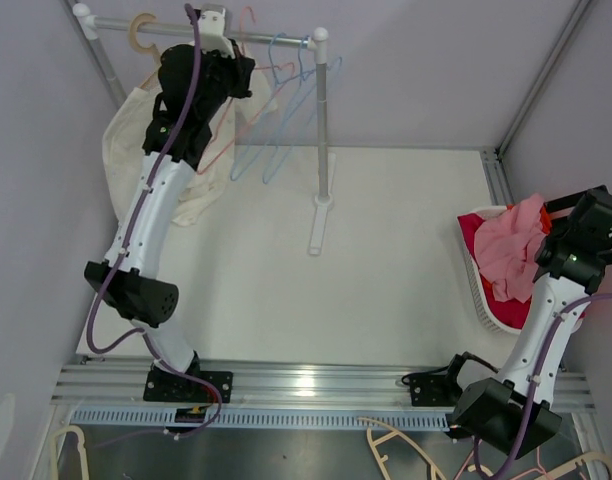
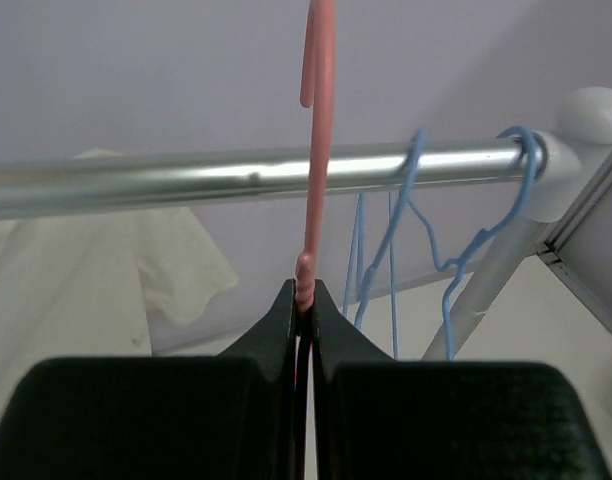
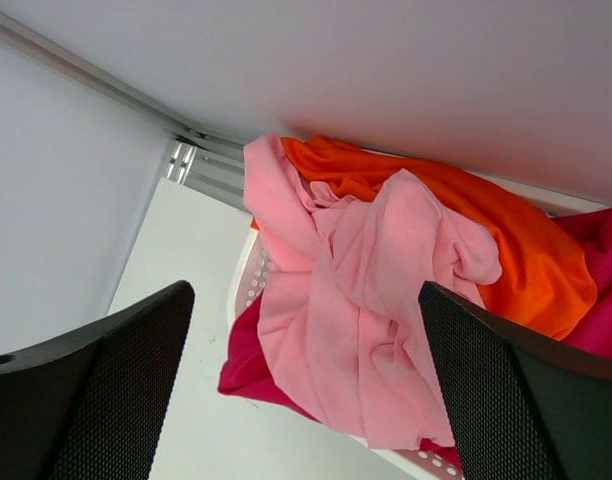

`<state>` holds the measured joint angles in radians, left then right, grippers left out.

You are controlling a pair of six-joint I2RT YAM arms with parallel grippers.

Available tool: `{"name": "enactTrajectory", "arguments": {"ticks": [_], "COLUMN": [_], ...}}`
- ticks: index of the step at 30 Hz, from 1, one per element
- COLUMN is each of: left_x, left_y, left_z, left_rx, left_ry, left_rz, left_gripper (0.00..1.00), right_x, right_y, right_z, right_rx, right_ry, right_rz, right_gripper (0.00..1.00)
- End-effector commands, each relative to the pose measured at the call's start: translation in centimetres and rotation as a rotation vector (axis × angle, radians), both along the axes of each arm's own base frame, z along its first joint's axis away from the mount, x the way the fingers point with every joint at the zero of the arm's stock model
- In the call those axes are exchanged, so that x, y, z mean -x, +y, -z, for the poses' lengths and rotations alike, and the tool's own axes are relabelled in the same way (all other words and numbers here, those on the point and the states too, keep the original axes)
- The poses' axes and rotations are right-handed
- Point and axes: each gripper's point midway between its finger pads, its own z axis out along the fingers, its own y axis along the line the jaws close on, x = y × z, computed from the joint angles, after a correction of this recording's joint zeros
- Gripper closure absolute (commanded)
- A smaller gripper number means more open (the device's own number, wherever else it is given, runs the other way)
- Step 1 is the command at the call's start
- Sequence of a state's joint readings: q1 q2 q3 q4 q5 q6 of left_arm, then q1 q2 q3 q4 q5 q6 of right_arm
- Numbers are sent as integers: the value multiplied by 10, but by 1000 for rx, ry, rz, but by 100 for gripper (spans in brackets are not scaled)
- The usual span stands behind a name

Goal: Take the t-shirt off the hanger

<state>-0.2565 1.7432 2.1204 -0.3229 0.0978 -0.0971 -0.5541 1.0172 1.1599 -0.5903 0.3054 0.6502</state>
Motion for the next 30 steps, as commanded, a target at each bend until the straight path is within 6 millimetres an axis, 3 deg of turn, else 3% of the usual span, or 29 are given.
{"name": "enactTrajectory", "arguments": {"ticks": [1,3,4,5,8,10,14,18,19,21,22,23,24,25,26,27,28,30], "left_x": [-5,-10,-25,-22,-28,-25,-30,-20,-18,-1,1,8,15,34,36,43,55,55], "left_y": [-9,-16,-23,-24,-30,-34,-24,-20,-15,-3,7,13,19,36,35,43,59,81], "left_z": [-39,-33,-12,-25,-5,-4,10,9,4,-23,-22,-36,-44,-67,-53,-62,-66,-54], "left_rx": [-65,-77,-87,-74,-89,-93,-105,-57,-57,-42,-42,-29,-1,22,17,36,39,48], "left_ry": [-181,-141,-91,-109,-59,-52,-4,33,20,-42,-42,-75,-87,-136,-107,-132,-148,-128], "left_rz": [-54,-41,-34,-25,1,29,-7,14,-5,-28,-46,-52,-48,-56,-15,-23,-51,-126], "left_gripper": [99,99,100,99,99,90,99,74,72,70,66,60,48,42,35,20,13,2], "right_x": [-2,-6,-9,-11,-16,-16,-18,-21,-22,-27,-32,-34,-37,-38,-41,-43,-44,-48], "right_y": [3,6,9,14,27,34,47,55,57,63,70,73,75,77,81,83,84,89], "right_z": [-23,-25,-27,-27,-37,-49,-66,-72,-72,-73,-75,-74,-78,-81,-85,-89,-90,-95], "right_rx": [36,37,34,33,56,74,83,95,95,97,105,115,117,122,132,136,135,136], "right_ry": [-56,-63,-68,-63,-74,-95,-137,-146,-140,-135,-131,-109,-105,-105,-115,-125,-132,-152], "right_rz": [-20,-42,-63,-83,-125,-141,-181,-210,-217,-254,-291,-315,-327,-333,-351,-357,-362,-380], "right_gripper": [1,1,0,0,1,0,0,1,0,0,1,1,1,0,1,1,1,0]}}
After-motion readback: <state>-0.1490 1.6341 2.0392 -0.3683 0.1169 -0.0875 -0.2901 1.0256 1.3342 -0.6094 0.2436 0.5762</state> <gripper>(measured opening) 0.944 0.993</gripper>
